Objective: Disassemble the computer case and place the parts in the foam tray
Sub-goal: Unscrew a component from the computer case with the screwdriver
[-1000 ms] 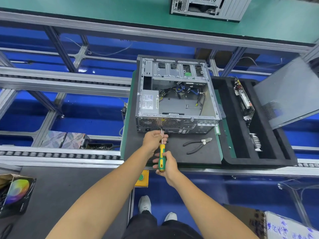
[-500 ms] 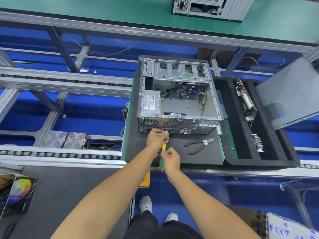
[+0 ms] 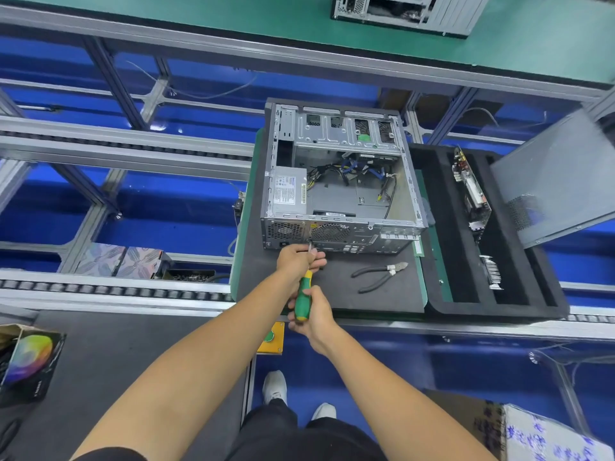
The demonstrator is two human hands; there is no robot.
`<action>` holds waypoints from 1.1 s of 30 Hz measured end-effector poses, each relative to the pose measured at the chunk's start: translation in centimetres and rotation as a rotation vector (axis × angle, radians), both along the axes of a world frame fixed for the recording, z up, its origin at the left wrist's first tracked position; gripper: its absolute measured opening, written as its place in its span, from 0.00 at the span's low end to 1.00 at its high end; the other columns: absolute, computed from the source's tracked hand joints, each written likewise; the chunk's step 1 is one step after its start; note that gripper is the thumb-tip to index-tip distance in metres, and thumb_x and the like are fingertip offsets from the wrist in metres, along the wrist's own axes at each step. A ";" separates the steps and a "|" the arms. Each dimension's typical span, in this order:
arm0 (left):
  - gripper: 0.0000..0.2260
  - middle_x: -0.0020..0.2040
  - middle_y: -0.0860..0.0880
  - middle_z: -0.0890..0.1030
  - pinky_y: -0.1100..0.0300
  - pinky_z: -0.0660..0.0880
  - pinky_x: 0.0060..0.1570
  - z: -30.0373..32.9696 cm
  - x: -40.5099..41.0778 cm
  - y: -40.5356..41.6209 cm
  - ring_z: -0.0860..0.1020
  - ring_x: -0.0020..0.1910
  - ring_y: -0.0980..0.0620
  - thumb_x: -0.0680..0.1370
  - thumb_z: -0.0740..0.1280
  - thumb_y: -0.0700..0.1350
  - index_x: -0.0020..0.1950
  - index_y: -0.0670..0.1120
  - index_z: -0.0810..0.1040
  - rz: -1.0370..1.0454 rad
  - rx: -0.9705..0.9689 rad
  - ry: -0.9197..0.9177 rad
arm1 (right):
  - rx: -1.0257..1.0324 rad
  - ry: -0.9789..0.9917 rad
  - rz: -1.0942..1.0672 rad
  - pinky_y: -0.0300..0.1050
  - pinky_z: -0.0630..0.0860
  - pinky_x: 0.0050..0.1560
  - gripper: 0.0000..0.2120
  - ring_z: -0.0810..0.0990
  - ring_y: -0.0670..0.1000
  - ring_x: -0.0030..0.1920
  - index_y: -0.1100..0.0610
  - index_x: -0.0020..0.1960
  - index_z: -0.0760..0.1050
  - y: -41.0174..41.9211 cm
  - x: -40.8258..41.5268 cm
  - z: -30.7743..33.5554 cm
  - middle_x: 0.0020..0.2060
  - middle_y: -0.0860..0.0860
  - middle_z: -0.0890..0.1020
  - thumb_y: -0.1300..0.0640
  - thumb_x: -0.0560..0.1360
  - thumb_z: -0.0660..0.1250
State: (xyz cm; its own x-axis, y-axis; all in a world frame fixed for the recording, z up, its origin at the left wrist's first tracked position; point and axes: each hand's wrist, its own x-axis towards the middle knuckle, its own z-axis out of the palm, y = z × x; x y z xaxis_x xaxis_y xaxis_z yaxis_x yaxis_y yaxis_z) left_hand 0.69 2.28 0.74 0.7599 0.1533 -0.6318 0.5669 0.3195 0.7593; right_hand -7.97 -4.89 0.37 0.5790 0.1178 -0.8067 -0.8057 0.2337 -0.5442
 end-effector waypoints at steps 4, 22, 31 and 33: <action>0.12 0.58 0.29 0.81 0.55 0.80 0.44 0.0 0.2 0.2 0.85 0.37 0.48 0.86 0.58 0.33 0.68 0.32 0.64 0.026 -0.120 -0.030 | 0.011 0.000 0.045 0.42 0.71 0.29 0.16 0.76 0.54 0.27 0.63 0.50 0.75 -0.2 0.0 0.3 0.32 0.57 0.81 0.53 0.82 0.54; 0.04 0.45 0.42 0.83 0.64 0.82 0.37 0.1 1.0 -0.2 0.84 0.38 0.52 0.85 0.61 0.36 0.57 0.36 0.73 0.137 -0.203 -0.018 | -0.635 -0.175 0.191 0.53 0.73 0.45 0.21 0.79 0.57 0.43 0.53 0.37 0.78 0.4 0.8 0.9 0.41 0.54 0.84 0.42 0.77 0.55; 0.08 0.62 0.33 0.80 0.62 0.83 0.40 0.1 0.6 -0.1 0.82 0.57 0.40 0.88 0.55 0.38 0.59 0.35 0.70 0.071 -0.226 -0.059 | -0.414 -0.221 -0.077 0.43 0.75 0.30 0.08 0.79 0.51 0.29 0.59 0.38 0.76 -0.5 0.4 -0.6 0.34 0.54 0.82 0.58 0.76 0.70; 0.10 0.62 0.32 0.80 0.61 0.83 0.40 0.2 0.6 -0.3 0.83 0.52 0.42 0.88 0.54 0.39 0.65 0.33 0.66 0.063 -0.232 -0.052 | -0.480 -0.233 -0.099 0.45 0.71 0.32 0.11 0.74 0.50 0.29 0.57 0.38 0.70 -0.5 0.6 -0.7 0.34 0.53 0.79 0.59 0.74 0.71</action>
